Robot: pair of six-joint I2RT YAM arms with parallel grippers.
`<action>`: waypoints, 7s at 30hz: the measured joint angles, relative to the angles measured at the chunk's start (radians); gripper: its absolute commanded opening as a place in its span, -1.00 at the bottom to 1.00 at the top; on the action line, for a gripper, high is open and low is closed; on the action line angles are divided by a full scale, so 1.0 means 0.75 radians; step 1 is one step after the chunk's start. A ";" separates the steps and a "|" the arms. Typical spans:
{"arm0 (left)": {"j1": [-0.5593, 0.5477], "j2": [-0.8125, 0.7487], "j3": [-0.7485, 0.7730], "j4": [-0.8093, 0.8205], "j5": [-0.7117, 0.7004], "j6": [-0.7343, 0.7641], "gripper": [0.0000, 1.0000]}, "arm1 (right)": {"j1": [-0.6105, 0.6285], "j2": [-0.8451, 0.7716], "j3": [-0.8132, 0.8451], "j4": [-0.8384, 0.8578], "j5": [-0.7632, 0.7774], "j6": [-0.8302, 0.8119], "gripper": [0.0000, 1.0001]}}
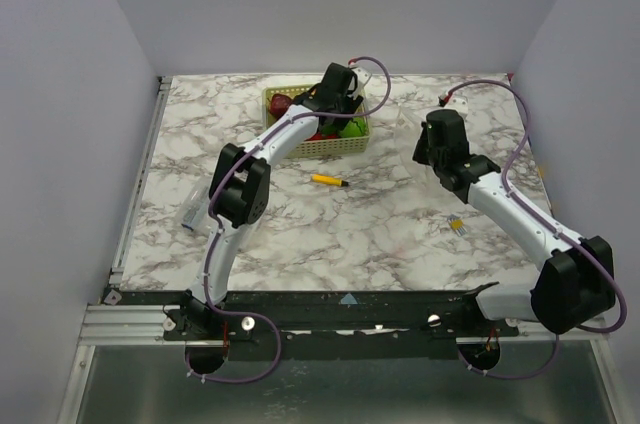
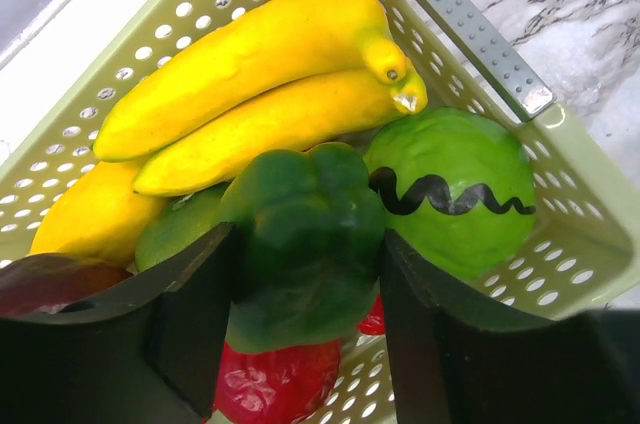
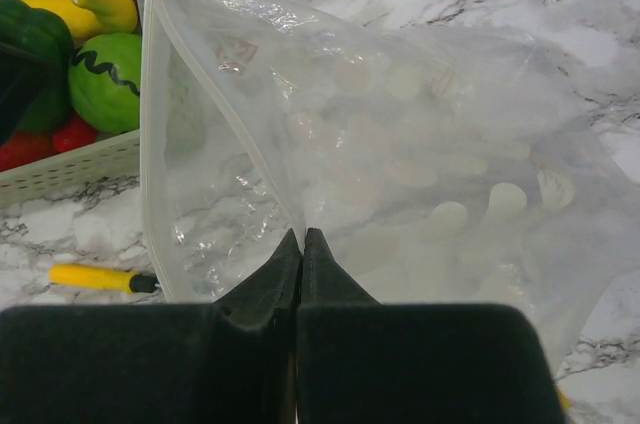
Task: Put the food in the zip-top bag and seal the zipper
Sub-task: Pick up the fake vegetable from the bin, then place the fake vegetable in the zipper food storage bag, then pick up the fake fruit from the bin.
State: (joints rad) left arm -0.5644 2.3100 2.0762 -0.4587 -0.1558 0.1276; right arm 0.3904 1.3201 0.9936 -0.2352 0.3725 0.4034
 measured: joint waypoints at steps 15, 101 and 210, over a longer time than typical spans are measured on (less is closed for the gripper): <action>-0.001 -0.169 0.035 -0.157 0.077 -0.129 -0.73 | 0.000 -0.060 0.008 -0.077 -0.002 0.116 -0.99; -0.140 -0.676 -0.679 0.542 0.768 -1.024 0.61 | 0.000 -0.310 -0.105 0.103 -0.204 0.525 -0.99; 0.057 -0.633 -0.500 0.509 0.755 -1.227 -0.21 | -0.006 -0.291 -0.066 0.003 -0.083 0.452 -0.99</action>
State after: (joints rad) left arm -0.5213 1.8355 1.7008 -0.0772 0.4107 -0.7925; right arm 0.3862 1.1015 0.9440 -0.2333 0.3103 0.7422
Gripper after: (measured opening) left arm 0.698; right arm 0.007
